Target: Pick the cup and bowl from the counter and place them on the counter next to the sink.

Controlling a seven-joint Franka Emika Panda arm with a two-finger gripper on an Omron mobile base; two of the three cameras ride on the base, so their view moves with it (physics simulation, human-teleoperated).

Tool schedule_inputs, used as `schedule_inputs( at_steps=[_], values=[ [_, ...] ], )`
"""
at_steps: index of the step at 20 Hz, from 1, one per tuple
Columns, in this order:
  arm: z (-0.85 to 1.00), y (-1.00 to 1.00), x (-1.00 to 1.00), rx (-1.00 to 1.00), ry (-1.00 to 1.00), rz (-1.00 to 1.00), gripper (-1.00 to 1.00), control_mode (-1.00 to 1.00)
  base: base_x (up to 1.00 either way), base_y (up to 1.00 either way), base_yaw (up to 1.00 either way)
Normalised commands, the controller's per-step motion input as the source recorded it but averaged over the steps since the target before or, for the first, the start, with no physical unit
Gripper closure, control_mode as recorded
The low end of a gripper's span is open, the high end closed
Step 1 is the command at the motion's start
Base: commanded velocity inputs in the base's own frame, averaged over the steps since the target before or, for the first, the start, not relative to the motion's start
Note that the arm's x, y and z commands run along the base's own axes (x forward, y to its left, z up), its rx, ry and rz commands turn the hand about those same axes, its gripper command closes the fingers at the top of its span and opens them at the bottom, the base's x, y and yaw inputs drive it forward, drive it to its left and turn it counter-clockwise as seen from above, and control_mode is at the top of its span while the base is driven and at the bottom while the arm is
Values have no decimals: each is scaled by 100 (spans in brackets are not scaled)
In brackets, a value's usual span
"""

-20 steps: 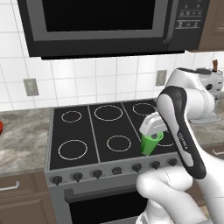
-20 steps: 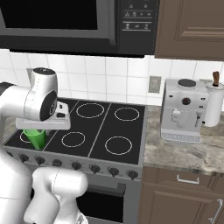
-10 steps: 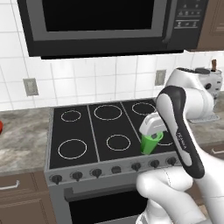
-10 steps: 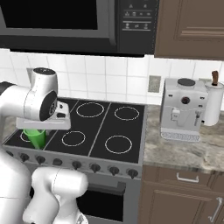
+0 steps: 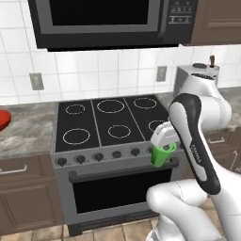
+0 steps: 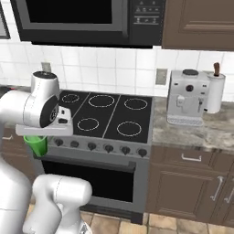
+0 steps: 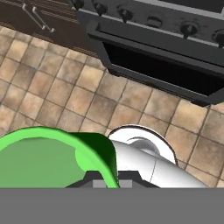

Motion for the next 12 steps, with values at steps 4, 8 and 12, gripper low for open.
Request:
schedule_inputs(
  at_steps=[4,8,12],
  values=[
    [0,0,0,0,0,0,100,100,26,10,25],
    [0,0,0,0,0,0,100,100,12,72,56],
    [0,0,0,0,0,0,100,100,28,46,84]
  ],
)
